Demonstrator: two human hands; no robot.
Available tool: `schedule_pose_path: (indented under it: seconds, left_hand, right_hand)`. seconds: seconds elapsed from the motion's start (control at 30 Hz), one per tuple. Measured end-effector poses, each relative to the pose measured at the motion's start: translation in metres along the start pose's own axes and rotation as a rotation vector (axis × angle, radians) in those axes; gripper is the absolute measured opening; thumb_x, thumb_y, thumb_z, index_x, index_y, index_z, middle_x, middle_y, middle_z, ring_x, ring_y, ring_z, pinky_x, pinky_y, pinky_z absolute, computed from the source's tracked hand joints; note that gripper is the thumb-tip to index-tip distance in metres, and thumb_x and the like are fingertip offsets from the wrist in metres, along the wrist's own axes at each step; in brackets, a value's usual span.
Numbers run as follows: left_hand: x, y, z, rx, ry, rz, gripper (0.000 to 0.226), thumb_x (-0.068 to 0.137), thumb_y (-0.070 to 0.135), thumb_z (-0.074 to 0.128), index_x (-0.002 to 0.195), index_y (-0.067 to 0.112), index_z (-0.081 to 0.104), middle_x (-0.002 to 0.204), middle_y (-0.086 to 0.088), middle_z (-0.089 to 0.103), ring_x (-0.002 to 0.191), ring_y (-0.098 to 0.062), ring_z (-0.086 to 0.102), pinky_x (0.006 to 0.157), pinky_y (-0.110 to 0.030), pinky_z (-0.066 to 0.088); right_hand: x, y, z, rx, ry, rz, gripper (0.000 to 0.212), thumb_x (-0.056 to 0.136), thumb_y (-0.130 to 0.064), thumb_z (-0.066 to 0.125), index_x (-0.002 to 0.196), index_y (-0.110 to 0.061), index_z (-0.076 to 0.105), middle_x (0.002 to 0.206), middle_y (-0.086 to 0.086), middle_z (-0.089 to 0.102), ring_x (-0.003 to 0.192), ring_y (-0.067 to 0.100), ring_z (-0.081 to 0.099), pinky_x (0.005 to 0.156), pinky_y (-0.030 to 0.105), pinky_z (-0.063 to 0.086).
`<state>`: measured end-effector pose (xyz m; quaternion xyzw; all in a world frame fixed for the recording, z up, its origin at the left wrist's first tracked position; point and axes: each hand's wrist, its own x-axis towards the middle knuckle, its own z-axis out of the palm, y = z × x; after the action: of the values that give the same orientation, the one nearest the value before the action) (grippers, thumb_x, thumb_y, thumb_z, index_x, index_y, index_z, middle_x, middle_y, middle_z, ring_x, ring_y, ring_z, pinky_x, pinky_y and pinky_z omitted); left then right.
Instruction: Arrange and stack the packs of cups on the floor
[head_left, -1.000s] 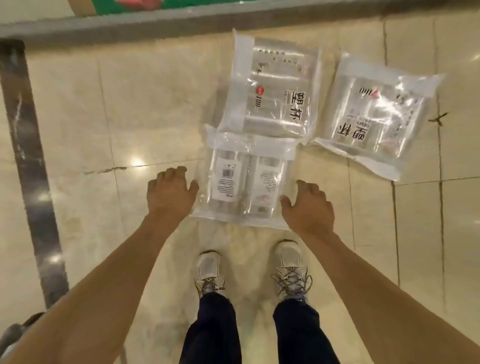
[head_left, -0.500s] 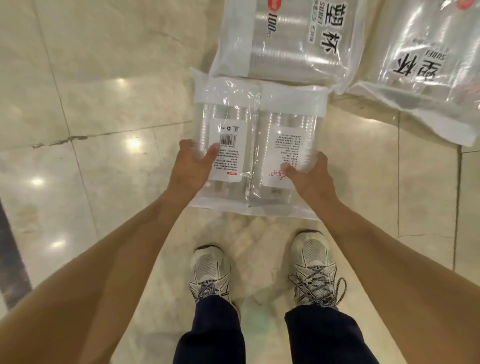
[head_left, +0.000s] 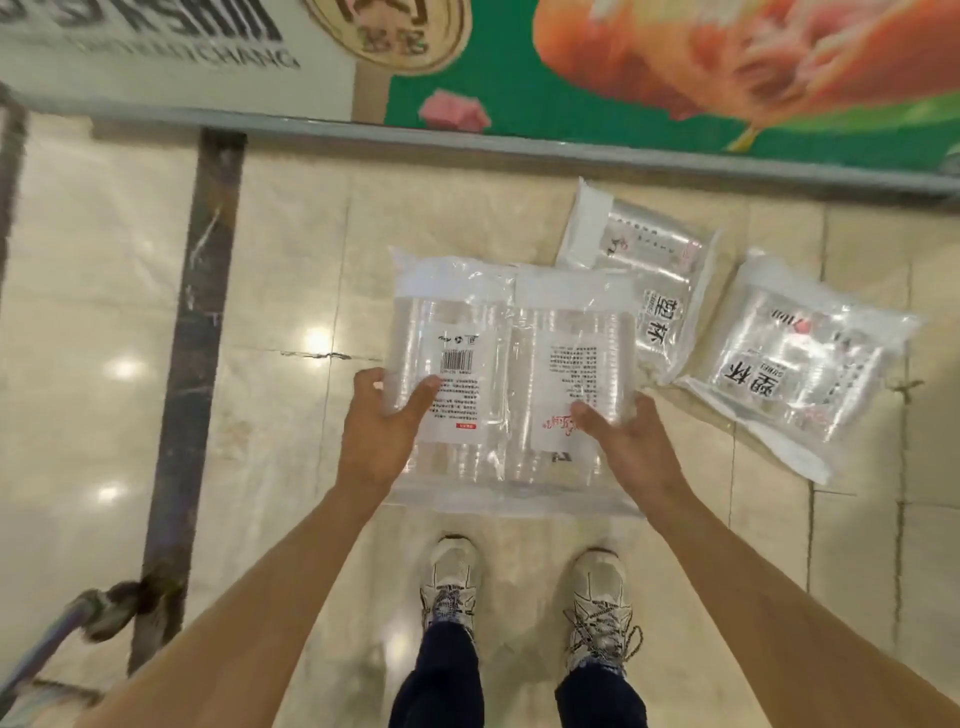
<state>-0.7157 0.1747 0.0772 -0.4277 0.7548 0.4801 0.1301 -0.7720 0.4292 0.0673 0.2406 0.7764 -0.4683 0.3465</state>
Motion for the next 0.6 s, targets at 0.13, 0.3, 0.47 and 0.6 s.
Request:
schedule_pose_path:
  seconds: [0.13,0.3,0.47,0.6]
  left_hand:
    - [-0.033,0.066,-0.067,-0.108,0.104,0.032,0.053,0.088,0.053,0.069,0.125,0.025,0.045,0.105,0.014,0.063,0.083,0.007,0.062,0.053,-0.004,0.045]
    - [-0.102,0.154,-0.158,-0.246,0.243,0.073,0.05,0.09,0.049,0.068,0.126,0.021,0.047,0.102,0.012,0.063,0.082,0.005,0.061,0.053,-0.006,0.044]
    - [-0.198,0.226,-0.264,-0.421,0.354,0.081,0.056,0.082,0.055,0.071,0.124,0.023,0.052,0.107,0.011,0.068,0.089,-0.001,0.067,0.066,-0.02,0.047]
    - [-0.287,0.261,-0.344,-0.415,0.465,0.076,0.05,0.088,0.056,0.066,0.123,0.022,0.056,0.106,0.005,0.068,0.091,-0.009,0.067,0.066,-0.025,0.046]
  right_hand:
    - [-0.043,-0.096,-0.013,-0.041,-0.035,-0.158,0.1,0.061,-0.076,0.076,0.138,-0.022,0.043,0.127,-0.004,0.065,0.112,0.019,0.065,0.1,0.044,0.05]
    - [-0.125,-0.219,-0.035,-0.096,-0.071,-0.346,0.073,0.072,-0.063,0.077,0.126,-0.026,0.045,0.12,-0.004,0.067,0.105,0.018,0.067,0.092,0.042,0.053]
    - [-0.235,-0.325,-0.053,-0.133,-0.165,-0.509,0.085,0.063,-0.071,0.079,0.132,-0.029,0.051,0.114,-0.011,0.072,0.1,0.011,0.071,0.091,0.044,0.055]
    - [-0.344,-0.398,-0.06,-0.179,-0.27,-0.631,0.069,0.074,-0.055,0.081,0.126,-0.024,0.048,0.113,-0.013,0.067,0.099,0.01,0.069,0.088,0.037,0.053]
